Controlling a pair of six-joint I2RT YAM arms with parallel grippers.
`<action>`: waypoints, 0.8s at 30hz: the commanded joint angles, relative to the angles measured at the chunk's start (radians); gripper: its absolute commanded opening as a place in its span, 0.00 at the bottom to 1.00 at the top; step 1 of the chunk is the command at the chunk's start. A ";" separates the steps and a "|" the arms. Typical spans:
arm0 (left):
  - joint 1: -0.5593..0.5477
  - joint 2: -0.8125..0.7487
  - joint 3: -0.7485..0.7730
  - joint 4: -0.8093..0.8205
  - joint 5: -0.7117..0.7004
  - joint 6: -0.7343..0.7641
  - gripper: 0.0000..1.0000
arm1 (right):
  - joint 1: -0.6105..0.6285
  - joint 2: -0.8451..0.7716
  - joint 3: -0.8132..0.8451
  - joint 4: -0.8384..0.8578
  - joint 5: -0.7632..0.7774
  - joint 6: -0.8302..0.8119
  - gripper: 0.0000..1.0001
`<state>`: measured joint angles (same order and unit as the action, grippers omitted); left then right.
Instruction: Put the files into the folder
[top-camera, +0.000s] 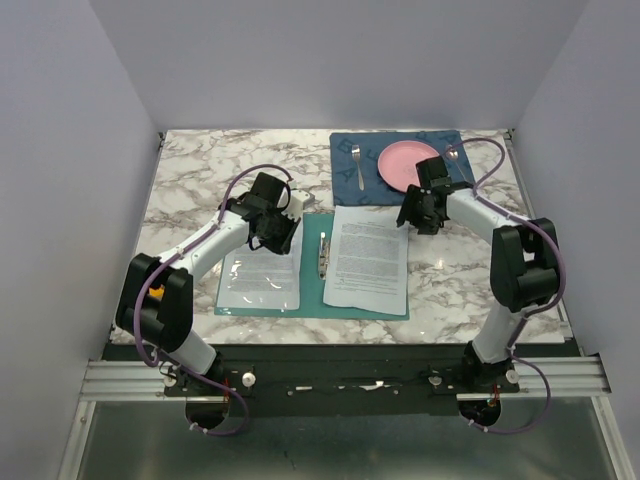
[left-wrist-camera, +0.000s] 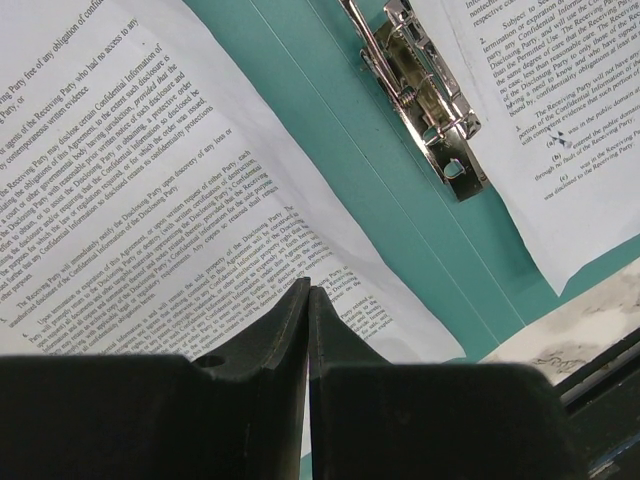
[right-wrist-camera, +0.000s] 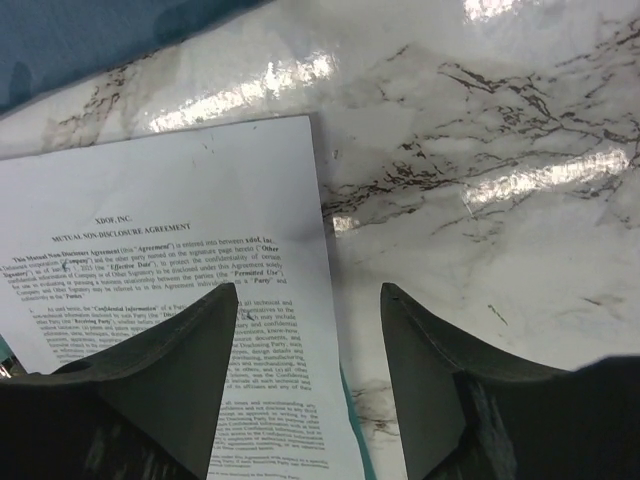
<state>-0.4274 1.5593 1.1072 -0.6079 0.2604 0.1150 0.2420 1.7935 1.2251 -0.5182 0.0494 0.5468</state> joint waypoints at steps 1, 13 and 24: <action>-0.002 -0.027 -0.009 0.003 -0.018 0.017 0.15 | 0.000 0.058 0.045 0.047 0.021 -0.012 0.67; -0.002 -0.021 -0.009 0.008 -0.023 0.015 0.15 | 0.005 0.110 0.047 0.090 -0.086 -0.005 0.63; -0.002 0.002 -0.003 0.010 -0.023 0.015 0.15 | 0.097 0.103 0.048 0.124 -0.073 -0.068 0.61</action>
<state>-0.4274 1.5578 1.1046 -0.6075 0.2531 0.1234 0.3008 1.8915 1.2537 -0.4229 -0.0250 0.5217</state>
